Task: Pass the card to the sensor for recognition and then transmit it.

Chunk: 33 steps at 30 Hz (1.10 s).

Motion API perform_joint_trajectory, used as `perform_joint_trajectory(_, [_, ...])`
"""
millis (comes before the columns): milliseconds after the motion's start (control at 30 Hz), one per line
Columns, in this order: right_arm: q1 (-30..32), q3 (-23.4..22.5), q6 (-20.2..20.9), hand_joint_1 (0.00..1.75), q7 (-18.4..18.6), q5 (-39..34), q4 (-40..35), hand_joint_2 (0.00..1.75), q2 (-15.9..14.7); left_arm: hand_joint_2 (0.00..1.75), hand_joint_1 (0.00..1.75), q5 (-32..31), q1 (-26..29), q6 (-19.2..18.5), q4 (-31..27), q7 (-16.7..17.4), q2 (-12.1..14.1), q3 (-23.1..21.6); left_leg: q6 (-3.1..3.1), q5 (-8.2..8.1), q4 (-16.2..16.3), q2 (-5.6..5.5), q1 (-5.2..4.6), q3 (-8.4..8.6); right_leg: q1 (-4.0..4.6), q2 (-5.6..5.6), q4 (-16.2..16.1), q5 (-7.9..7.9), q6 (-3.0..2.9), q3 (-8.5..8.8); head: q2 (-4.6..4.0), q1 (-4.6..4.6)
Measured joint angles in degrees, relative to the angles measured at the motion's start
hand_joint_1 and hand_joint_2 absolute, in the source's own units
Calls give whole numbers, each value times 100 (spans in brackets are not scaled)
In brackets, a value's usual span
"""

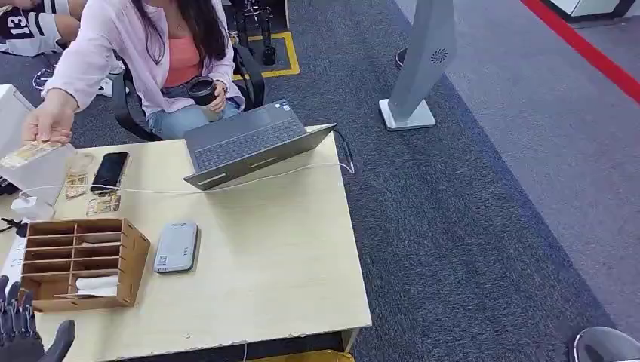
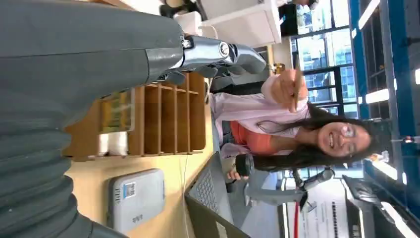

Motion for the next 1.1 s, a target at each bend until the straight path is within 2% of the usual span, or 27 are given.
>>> perform_joint_trajectory(467, [-14,239,197,0,17,383,22,175,0,175,0,-1643,-1312,1545,818,698,429,-1024,2,1,3,0,0,-1,0,0,0,1,0,-1,0,-2])
perform_joint_trajectory(1100, [-39,588,459,0,33,911,61,175,17,175,0,-3831,-2949,3891,2431,1515,1021,-2193,2,7,5,2,0,-3,0,2,1,7,2,-2,0,-2])
